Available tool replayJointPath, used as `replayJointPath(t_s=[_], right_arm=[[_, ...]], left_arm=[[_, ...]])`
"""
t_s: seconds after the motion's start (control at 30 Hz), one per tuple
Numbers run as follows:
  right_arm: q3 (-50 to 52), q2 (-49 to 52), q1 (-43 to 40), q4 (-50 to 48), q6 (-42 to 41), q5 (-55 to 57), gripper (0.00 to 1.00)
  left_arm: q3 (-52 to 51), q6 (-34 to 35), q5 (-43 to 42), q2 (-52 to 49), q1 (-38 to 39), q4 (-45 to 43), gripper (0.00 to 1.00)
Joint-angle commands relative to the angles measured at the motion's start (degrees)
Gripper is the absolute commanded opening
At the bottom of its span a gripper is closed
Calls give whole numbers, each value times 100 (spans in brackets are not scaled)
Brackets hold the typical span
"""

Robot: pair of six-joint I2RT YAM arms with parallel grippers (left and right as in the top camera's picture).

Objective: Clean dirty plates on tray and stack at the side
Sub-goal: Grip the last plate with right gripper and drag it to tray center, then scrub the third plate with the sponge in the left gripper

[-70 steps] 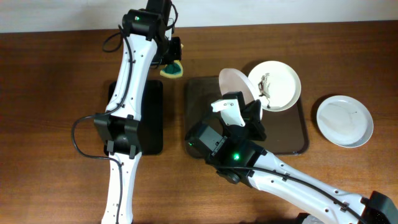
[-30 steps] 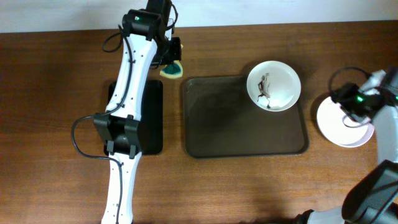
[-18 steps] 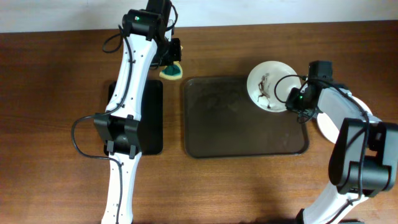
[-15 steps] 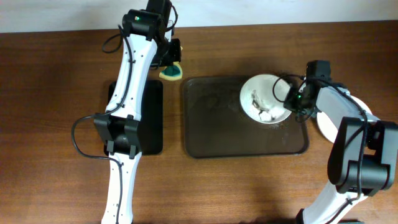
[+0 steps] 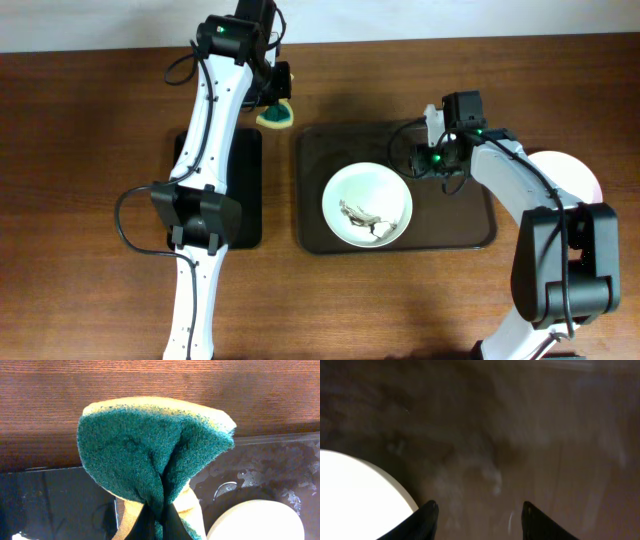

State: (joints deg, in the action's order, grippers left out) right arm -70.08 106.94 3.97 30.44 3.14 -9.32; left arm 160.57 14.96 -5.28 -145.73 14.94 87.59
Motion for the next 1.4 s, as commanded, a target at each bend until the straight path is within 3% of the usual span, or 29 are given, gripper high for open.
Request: replayJointPath(t_s=[0.0,0.23,0.33,0.37,0.4,0.43,0.53,0.6,0.67,0.7,0.77,0.87,1.03,1.17,1.37], right_arm=[[-96,216,63,85,964,-955,55],[-330,527,686,-138,1290,-844,53],[-678,938,688,-90,1169,-772,48],[-813,1054,691,28,1141,-710,45],[-876,1088,691,103,1102,-654,27],[-879,1088,691,125,1029,-640,17],[-881,1086,691,356,636,-522,4],[-907,1086,684,562,157,-520,4],[-911,1086,680,887,-1283,-496,4],[-911,1086,680,1239,-2472,-190,4],[-909,1086,680,1567,-3132,-94,4],[-892,1086,612,1587,-3104,-105,4],[-457,1088,116,824,-2085,-1473,4],[-131,1088,-68,402,-1738,-1860,4],[-133,1088,-24,356,-1707,-1856,4]], left_arm=[[68,-94,55,44,11,-46,0],[68,-94,52,-127,122,-140,0],[68,-94,55,-151,142,-144,0],[68,-94,55,-151,142,-160,0],[68,-94,55,-151,142,-157,0],[68,-94,55,-149,142,-155,0],[68,-94,55,-151,142,-157,0],[68,-94,55,-151,142,-157,0],[68,-94,52,-151,153,-146,0],[68,-94,52,-151,175,-133,0],[66,-101,52,-157,280,-63,0],[57,-398,7,-229,479,61,0],[35,-1250,-597,-625,898,240,0],[26,-1720,-916,-675,935,352,0],[-555,-1720,-1051,-922,1126,162,0]])
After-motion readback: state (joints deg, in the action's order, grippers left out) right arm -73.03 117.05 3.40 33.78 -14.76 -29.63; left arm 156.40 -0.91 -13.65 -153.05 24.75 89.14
